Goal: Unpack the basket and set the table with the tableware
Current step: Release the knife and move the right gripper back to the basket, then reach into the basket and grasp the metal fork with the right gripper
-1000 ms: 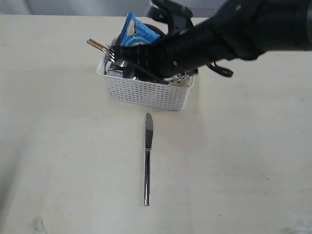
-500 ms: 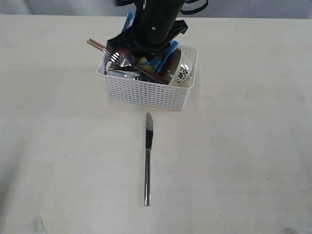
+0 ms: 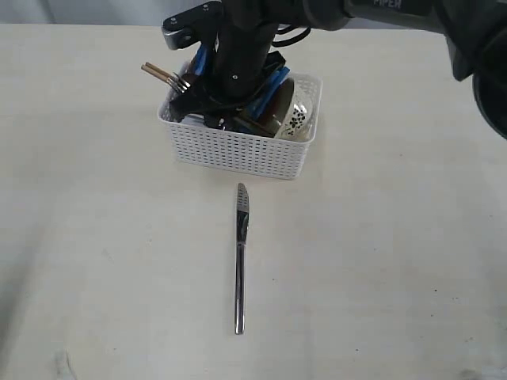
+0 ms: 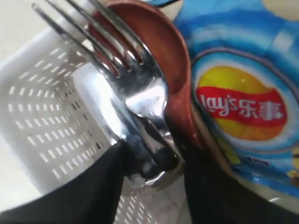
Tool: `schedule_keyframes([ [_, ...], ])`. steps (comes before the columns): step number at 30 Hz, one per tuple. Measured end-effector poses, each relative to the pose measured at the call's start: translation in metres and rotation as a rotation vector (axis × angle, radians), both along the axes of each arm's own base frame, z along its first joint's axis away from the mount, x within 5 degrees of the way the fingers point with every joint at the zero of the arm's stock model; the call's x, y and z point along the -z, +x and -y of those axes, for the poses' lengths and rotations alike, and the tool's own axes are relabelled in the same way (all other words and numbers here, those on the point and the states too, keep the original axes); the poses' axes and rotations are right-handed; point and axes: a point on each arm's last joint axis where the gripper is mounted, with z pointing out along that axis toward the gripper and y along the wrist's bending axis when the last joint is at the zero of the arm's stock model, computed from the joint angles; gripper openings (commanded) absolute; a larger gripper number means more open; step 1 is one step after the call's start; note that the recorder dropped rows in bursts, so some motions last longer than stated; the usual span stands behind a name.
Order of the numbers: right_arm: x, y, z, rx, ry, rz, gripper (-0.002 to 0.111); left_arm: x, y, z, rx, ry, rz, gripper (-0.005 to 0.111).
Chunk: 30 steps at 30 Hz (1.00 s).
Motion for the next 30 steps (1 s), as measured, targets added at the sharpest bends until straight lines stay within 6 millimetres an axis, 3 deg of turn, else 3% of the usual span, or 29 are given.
schedule_keyframes([
  [8,0.0,0.004,-0.001,-0.011,0.007,0.041,-0.001,0.0,0.0,0.0,0.0,0.0,0.0,0.0],
  [20,-0.004,0.003,0.0,-0.057,-0.01,0.049,0.0,0.0,0.0,0.0,0.0,0.0,0.0,0.0],
  [28,-0.03,0.0,0.003,-0.065,0.008,0.109,0.0,0.0,0.0,0.0,0.0,0.0,0.0,0.0],
  [30,-0.036,-0.001,0.004,-0.086,0.014,0.119,0.008,0.0,0.0,0.0,0.0,0.0,0.0,0.0],
])
